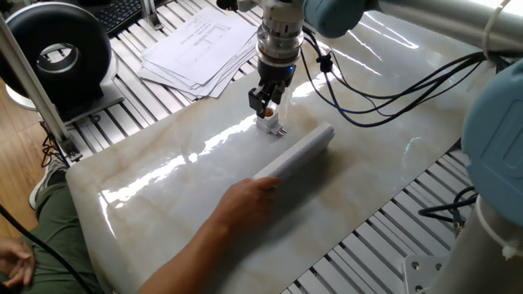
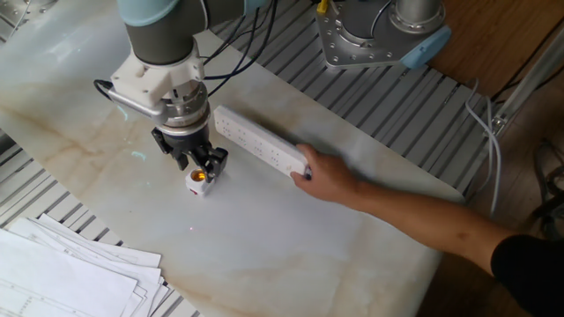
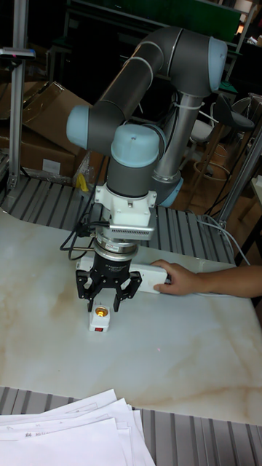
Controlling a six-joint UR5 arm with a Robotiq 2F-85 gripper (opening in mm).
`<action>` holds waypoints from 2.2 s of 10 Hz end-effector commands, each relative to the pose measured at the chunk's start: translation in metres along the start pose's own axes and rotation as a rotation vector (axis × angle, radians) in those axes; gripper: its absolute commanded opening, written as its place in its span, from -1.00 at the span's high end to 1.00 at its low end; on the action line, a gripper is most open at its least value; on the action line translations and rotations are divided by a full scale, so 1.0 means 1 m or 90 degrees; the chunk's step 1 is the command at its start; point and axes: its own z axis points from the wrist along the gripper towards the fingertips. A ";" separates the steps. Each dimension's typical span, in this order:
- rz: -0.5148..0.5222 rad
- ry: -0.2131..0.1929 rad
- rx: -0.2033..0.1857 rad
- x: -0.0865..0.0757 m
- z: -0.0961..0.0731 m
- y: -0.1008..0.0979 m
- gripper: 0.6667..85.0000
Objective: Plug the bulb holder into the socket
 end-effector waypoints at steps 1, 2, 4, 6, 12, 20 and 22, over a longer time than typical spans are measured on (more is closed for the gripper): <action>0.024 -0.004 -0.007 -0.002 0.004 0.002 -0.28; 0.022 -0.002 -0.008 -0.001 0.002 0.002 -0.28; 0.019 0.010 -0.018 0.004 -0.004 0.005 -0.28; 0.021 0.025 -0.031 0.010 -0.004 0.011 -0.30; 0.042 0.024 0.004 0.003 0.007 -0.002 -0.32; 0.067 0.024 -0.006 0.000 0.035 -0.002 -0.26; 0.113 0.037 0.024 0.005 0.033 -0.012 0.98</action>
